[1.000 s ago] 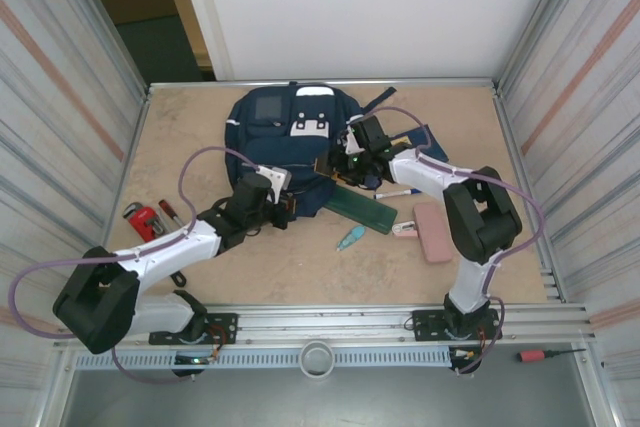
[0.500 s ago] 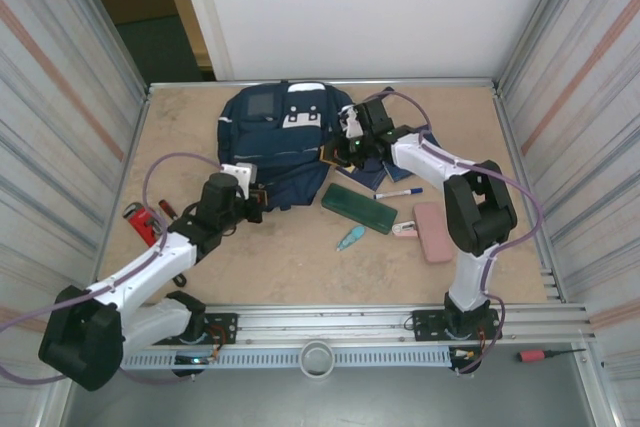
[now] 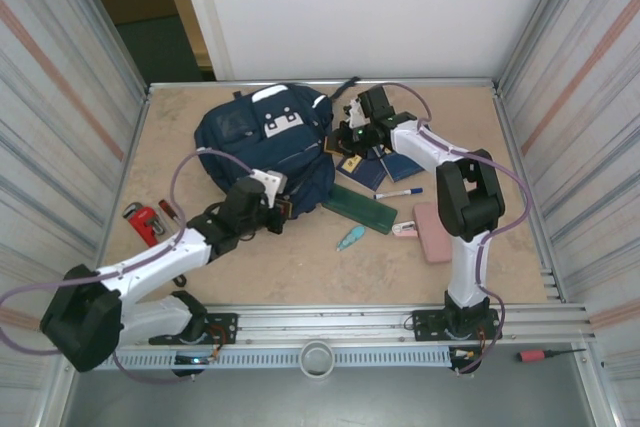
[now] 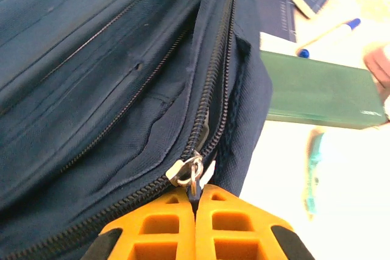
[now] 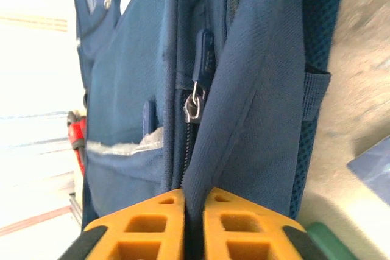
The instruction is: Pack the student bag
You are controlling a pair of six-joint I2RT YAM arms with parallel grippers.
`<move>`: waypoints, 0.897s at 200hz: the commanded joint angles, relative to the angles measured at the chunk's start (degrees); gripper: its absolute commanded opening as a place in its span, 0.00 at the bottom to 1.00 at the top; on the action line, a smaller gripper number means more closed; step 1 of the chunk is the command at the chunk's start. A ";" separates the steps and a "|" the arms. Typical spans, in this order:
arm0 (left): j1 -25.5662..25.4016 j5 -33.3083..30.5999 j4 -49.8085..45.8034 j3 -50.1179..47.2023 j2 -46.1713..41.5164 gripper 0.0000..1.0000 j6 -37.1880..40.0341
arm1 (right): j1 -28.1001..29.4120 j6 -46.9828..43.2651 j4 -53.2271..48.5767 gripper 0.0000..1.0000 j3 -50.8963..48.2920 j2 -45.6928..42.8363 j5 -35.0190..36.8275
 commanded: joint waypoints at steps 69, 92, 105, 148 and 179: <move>-1.49 1.45 6.39 6.29 6.10 0.00 -0.10 | 3.26 1.32 4.45 0.81 -15.64 -12.98 8.43; -1.56 1.94 6.47 5.77 6.10 0.00 0.22 | 6.11 2.04 4.87 0.84 -14.81 -11.38 11.68; -1.60 2.07 6.26 5.50 5.93 0.00 0.39 | 6.90 2.26 5.03 0.83 -13.43 -9.72 12.59; -1.03 0.22 4.33 2.91 3.20 0.00 0.77 | 6.04 0.72 4.20 0.34 -11.29 -7.15 15.14; 2.33 0.36 2.19 -0.95 -1.14 0.00 0.06 | 3.32 -1.40 4.05 0.08 -11.15 -7.61 12.24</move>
